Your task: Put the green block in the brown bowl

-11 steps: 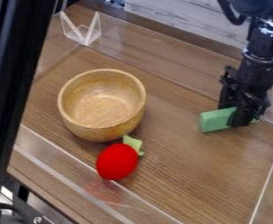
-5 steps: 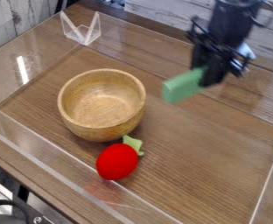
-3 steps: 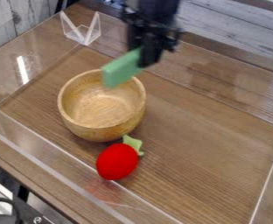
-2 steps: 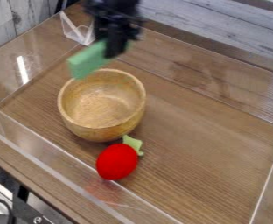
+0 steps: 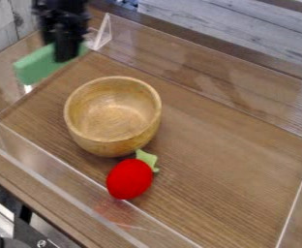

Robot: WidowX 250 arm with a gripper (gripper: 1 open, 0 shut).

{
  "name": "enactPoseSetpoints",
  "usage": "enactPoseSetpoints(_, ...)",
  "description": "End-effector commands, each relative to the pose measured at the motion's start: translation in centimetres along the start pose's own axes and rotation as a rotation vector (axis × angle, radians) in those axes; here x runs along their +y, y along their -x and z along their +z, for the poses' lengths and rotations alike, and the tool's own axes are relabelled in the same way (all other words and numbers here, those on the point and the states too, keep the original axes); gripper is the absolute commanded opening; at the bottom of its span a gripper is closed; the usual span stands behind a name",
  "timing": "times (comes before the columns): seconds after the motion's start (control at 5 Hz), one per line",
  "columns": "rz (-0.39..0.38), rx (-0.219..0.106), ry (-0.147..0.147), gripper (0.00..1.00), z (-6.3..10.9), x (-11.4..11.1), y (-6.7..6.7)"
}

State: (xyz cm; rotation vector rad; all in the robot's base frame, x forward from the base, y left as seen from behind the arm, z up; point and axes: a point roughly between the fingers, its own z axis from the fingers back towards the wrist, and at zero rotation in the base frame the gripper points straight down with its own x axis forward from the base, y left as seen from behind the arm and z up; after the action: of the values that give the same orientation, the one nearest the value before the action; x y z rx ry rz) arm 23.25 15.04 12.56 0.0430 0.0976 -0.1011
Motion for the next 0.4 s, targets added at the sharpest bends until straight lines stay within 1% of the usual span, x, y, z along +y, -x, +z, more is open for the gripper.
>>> enactPoseSetpoints(0.0, 0.054, -0.036, -0.008, 0.00, 0.77, 0.09, 0.10)
enactPoseSetpoints(0.2, 0.103, -0.047, 0.011, 0.00, 1.06, 0.06, 0.06)
